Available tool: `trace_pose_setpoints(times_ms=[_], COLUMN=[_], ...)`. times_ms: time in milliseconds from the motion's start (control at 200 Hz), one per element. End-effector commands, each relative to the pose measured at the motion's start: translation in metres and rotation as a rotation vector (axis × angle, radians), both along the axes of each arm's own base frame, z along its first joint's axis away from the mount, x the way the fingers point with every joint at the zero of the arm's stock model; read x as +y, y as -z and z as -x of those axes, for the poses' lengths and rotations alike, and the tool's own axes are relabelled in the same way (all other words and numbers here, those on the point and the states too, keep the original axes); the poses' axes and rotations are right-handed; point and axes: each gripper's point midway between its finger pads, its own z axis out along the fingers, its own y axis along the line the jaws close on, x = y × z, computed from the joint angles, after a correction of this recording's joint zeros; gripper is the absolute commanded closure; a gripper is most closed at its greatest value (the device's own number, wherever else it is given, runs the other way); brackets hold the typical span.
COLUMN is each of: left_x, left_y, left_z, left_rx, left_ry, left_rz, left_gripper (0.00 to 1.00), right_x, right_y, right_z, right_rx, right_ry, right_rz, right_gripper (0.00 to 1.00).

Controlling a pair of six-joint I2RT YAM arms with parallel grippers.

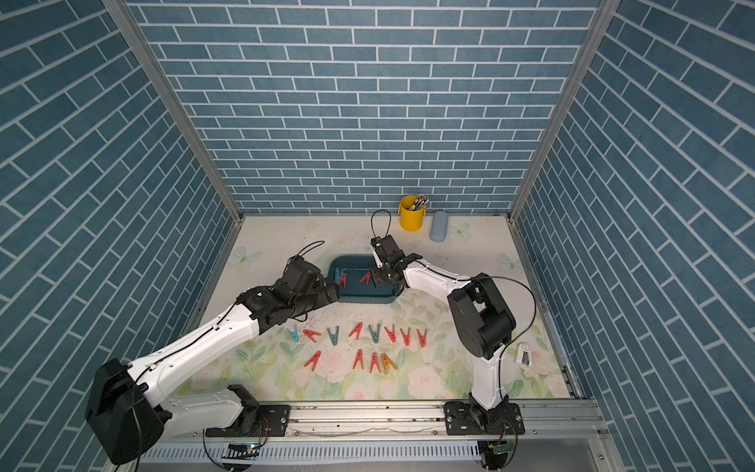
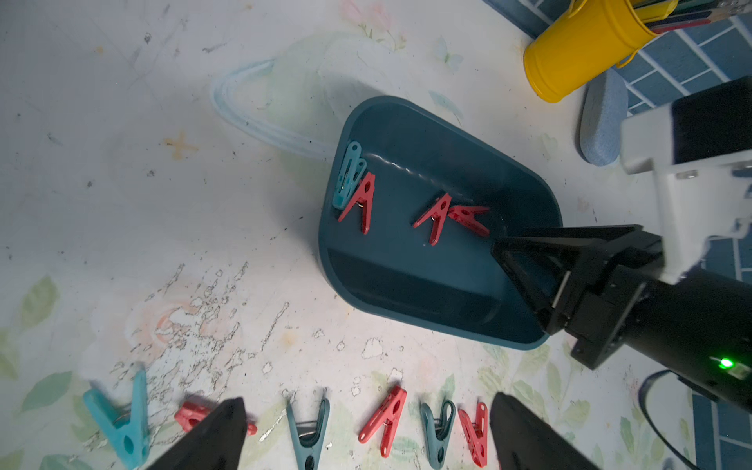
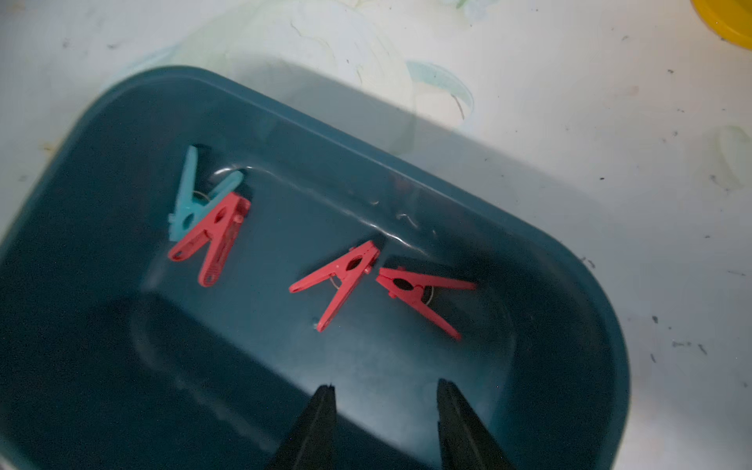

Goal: Take the clothespins out of the storage box
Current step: Pick up the clothespin from the storage box.

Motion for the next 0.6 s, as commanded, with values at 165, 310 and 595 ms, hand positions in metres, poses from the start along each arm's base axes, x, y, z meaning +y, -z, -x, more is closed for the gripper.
trace_pose_setpoints(times_ms=[165,310,595], left_x=[0.002,0.007,0.011], left_y=[-0.014,-0.010,-0.007], left_z=[-0.021,-0.025,-0.031], left_rx=[-0.070,-0.059,-0.038], left_ry=[0.042,0.043,0.046], left_rz=[-0.031,-0.040,-0.018], left_gripper=[0.00,0.00,0.00], right_x=[-0.015,-0.016,-0.011], right_y=[0.029,0.041,0.054], right_z=[-0.017,-0.022,-0.026], right_rx=[0.027,0.038,0.066], right_ry=[-0.025,-0.041,-0.079], right_rz=[0.173,0.202,0.224], right_gripper=[0.54,0.52,0.53])
